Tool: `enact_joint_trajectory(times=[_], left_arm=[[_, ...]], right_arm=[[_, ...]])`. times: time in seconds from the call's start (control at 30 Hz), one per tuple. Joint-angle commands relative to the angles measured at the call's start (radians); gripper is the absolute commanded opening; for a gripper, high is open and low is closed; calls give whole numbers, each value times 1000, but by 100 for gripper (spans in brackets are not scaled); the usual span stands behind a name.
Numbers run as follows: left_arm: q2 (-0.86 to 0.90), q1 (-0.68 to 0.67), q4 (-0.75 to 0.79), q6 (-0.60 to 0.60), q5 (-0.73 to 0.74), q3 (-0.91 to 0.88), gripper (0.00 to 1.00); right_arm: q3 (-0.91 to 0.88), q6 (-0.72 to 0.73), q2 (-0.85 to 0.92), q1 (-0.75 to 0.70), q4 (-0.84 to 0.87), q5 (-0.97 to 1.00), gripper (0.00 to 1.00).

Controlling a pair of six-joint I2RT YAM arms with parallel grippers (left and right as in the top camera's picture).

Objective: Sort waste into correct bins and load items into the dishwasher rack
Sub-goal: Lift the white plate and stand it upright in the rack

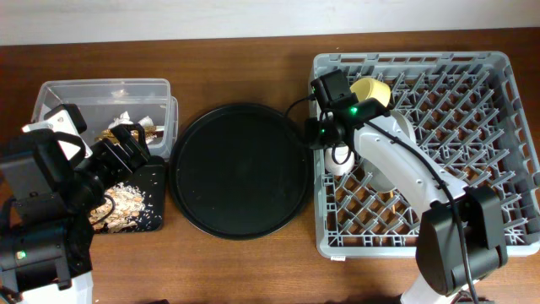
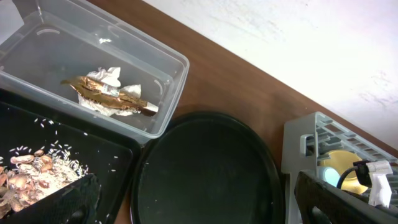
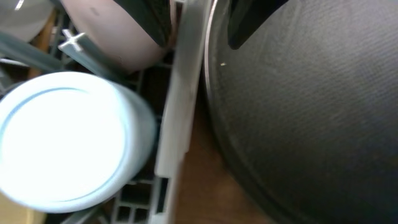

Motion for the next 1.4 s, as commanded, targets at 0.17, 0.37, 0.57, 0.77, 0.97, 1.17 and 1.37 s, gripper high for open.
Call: enact_joint_trajectory(times=[0.17, 0.37, 0.57, 0.77, 0.97, 1.17, 1.37], left_arm=[[-3, 2, 3, 19, -6, 6, 99], [-3, 2, 2, 19, -6, 6, 99], [-3, 2, 2, 19, -7, 6, 99], [-3, 2, 3, 19, -7, 6, 99], [-3, 2, 2, 19, -6, 6, 99], [-3, 2, 2, 19, -7, 6, 99], [-3, 2, 2, 19, -7, 6, 99]], right_arm=[[-12, 8, 3, 6, -11, 5, 14], [-14, -2, 3, 8, -46, -10, 5], [18, -5, -12, -1, -21, -4, 41], [172, -8, -79, -2, -146, -3, 98], [172, -8, -72, -2, -146, -3, 98], [170, -8, -139, -1, -140, 1, 98], [166, -8, -667, -94, -33, 46, 98]])
